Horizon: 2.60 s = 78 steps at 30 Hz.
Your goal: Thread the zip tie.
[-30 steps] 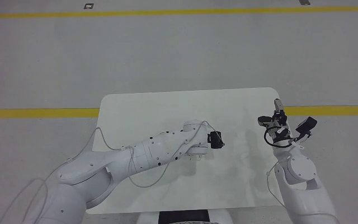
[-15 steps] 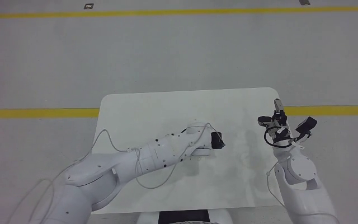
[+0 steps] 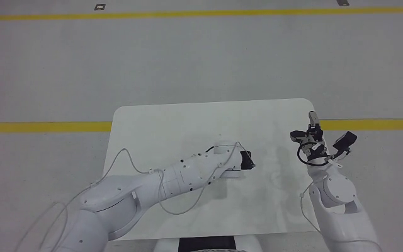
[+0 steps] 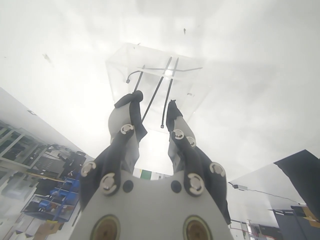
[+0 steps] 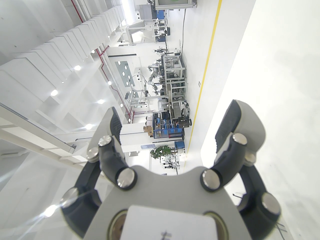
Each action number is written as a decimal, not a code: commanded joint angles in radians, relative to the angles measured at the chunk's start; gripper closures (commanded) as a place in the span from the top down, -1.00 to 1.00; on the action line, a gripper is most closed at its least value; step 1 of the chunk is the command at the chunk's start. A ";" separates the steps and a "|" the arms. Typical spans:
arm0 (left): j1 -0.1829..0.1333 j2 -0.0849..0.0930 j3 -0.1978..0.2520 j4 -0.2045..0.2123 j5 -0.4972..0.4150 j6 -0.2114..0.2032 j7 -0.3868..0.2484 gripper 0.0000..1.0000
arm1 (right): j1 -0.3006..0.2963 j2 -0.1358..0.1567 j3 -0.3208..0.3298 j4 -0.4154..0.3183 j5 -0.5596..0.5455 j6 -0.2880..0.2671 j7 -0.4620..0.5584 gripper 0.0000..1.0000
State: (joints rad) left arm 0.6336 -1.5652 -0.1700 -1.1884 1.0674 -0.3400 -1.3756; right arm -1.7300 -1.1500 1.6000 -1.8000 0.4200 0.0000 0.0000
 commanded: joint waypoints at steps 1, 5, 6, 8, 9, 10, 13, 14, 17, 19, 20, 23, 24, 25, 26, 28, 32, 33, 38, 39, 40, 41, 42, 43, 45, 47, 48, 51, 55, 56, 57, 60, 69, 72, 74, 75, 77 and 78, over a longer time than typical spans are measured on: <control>0.003 -0.004 0.000 0.006 0.006 0.000 -0.001 -0.54 | 0.000 0.000 0.000 0.000 0.000 0.000 0.000 1.00; 0.007 -0.012 0.000 0.017 0.026 0.000 -0.004 -0.56 | 0.000 0.000 0.000 0.000 0.000 0.000 0.000 1.00; 0.007 -0.014 0.000 0.020 0.030 0.000 -0.002 -0.56 | 0.000 0.000 0.000 0.000 0.000 0.000 0.000 1.00; 0.007 -0.018 0.000 0.026 0.042 0.000 -0.002 -0.58 | 0.000 0.000 0.000 0.000 0.000 0.000 0.000 1.00; 0.009 -0.020 0.000 0.030 0.049 0.000 -0.003 -0.58 | 0.000 0.000 0.000 0.000 0.000 0.000 0.000 1.00; 0.010 -0.023 0.000 0.035 0.058 0.000 -0.004 -0.58 | 0.000 0.000 0.000 0.000 0.000 0.000 0.000 1.00; 0.014 -0.031 0.000 0.048 0.087 0.000 0.001 -0.58 | 0.000 0.000 0.000 0.000 0.000 0.000 0.000 1.00; 0.019 -0.034 0.000 0.053 0.104 0.000 -0.002 -0.58 | 0.000 0.000 0.000 0.000 0.000 0.000 0.000 1.00; 0.030 -0.045 0.000 0.067 0.127 0.000 0.004 -0.64 | 0.000 0.000 0.000 0.000 0.000 0.000 0.000 1.00; 0.032 -0.052 0.000 0.077 0.134 0.000 0.005 -0.62 | 0.000 0.000 0.000 0.000 0.000 0.000 0.000 1.00; 0.034 -0.056 0.000 0.082 0.136 0.000 0.007 -0.62 | 0.000 0.000 0.000 0.000 0.000 0.000 0.000 1.00; 0.036 -0.064 0.000 0.094 0.142 0.000 0.009 -0.62 | 0.000 0.000 0.000 0.000 0.000 0.000 0.000 1.00; 0.037 -0.068 0.000 0.099 0.145 0.000 0.010 -0.62 | 0.000 0.000 0.000 0.000 0.000 0.000 0.000 1.00; 0.037 -0.070 0.000 0.102 0.147 0.000 0.010 -0.60 | 0.000 0.000 0.000 0.000 0.000 0.000 0.000 1.00; 0.037 -0.072 0.000 0.104 0.148 0.000 0.010 -0.60 | 0.000 0.000 0.000 0.000 0.000 0.000 0.000 1.00; 0.036 -0.077 0.000 0.103 0.150 0.000 0.006 -0.60 | 0.000 0.000 0.000 0.000 0.000 0.000 0.000 1.00; 0.038 -0.082 0.000 0.099 0.167 0.000 -0.002 -0.54 | 0.000 0.000 0.000 0.000 0.000 0.000 0.000 1.00; 0.041 -0.084 0.000 0.099 0.177 0.000 -0.005 -0.54 | 0.000 0.000 0.000 0.000 0.000 0.000 0.000 1.00; 0.058 -0.095 0.000 0.113 0.205 0.000 -0.014 -0.54 | 0.000 0.000 0.000 0.000 0.000 0.000 0.000 1.00; 0.060 -0.097 0.000 0.116 0.209 0.000 -0.014 -0.54 | 0.000 0.000 0.000 0.000 0.000 0.000 0.000 1.00; 0.062 -0.099 0.000 0.120 0.212 0.000 -0.013 -0.54 | 0.000 0.000 0.000 0.000 0.000 0.000 0.000 1.00; 0.064 -0.102 0.000 0.125 0.217 0.000 -0.014 -0.54 | 0.000 0.000 0.000 0.000 0.000 0.000 0.000 1.00; 0.065 -0.104 0.000 0.128 0.221 0.000 -0.014 -0.56 | 0.000 0.000 0.000 0.000 0.000 0.000 0.000 1.00; 0.067 -0.105 0.000 0.132 0.225 0.000 -0.013 -0.56 | 0.000 0.000 0.000 0.000 0.000 0.000 0.000 1.00; 0.070 -0.110 0.000 0.143 0.232 0.000 -0.011 -0.58 | 0.000 0.000 0.000 0.000 0.000 0.000 0.000 1.00; 0.072 -0.114 0.000 0.152 0.237 0.000 -0.008 -0.64 | 0.000 0.000 0.000 0.000 0.000 0.000 0.000 1.00; 0.072 -0.116 0.000 0.158 0.241 0.000 -0.008 -0.64 | 0.000 0.000 0.000 0.000 0.000 0.000 0.000 1.00; 0.073 -0.122 0.000 0.172 0.247 0.000 -0.009 -0.74 | 0.000 0.000 0.000 0.000 0.000 0.000 0.000 1.00; 0.068 -0.131 0.000 0.190 0.246 0.000 -0.005 -1.00 | 0.000 0.000 0.000 0.000 0.000 0.000 0.000 1.00; 0.068 -0.132 0.000 0.193 0.247 0.000 -0.006 -1.00 | 0.000 0.000 0.000 0.000 0.000 0.000 0.000 1.00; 0.067 -0.134 0.000 0.195 0.247 0.000 -0.007 -1.00 | 0.000 0.000 0.000 0.000 0.000 0.000 0.000 1.00; 0.067 -0.136 0.000 0.197 0.249 0.000 -0.012 -1.00 | 0.000 0.000 0.000 0.000 0.000 0.000 0.000 1.00; 0.059 -0.131 0.000 0.166 0.266 0.000 -0.014 -1.00 | 0.000 0.000 0.000 0.000 0.000 0.000 0.000 1.00; 0.053 -0.126 0.000 0.145 0.276 0.000 -0.014 -1.00 | 0.000 0.000 0.000 0.000 0.000 0.000 0.000 1.00; 0.050 -0.122 0.000 0.131 0.279 0.000 -0.014 -1.00 | 0.000 0.000 0.000 0.000 0.000 0.000 0.000 1.00; 0.047 -0.119 0.000 0.123 0.282 0.000 -0.014 -1.00 | 0.000 0.000 0.000 0.000 0.000 0.000 0.000 1.00; 0.046 -0.114 0.000 0.112 0.289 0.000 -0.014 -1.00 | 0.000 0.000 0.000 0.000 0.000 0.000 0.000 1.00; 0.046 -0.111 0.000 0.108 0.290 0.000 -0.014 -1.00 | 0.000 0.000 0.000 0.000 0.000 0.000 0.000 1.00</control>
State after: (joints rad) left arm 0.6798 -1.6788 -0.1700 -1.0767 1.3559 -0.3400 -1.3900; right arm -1.7300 -1.1500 1.6000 -1.8000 0.4200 0.0000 0.0000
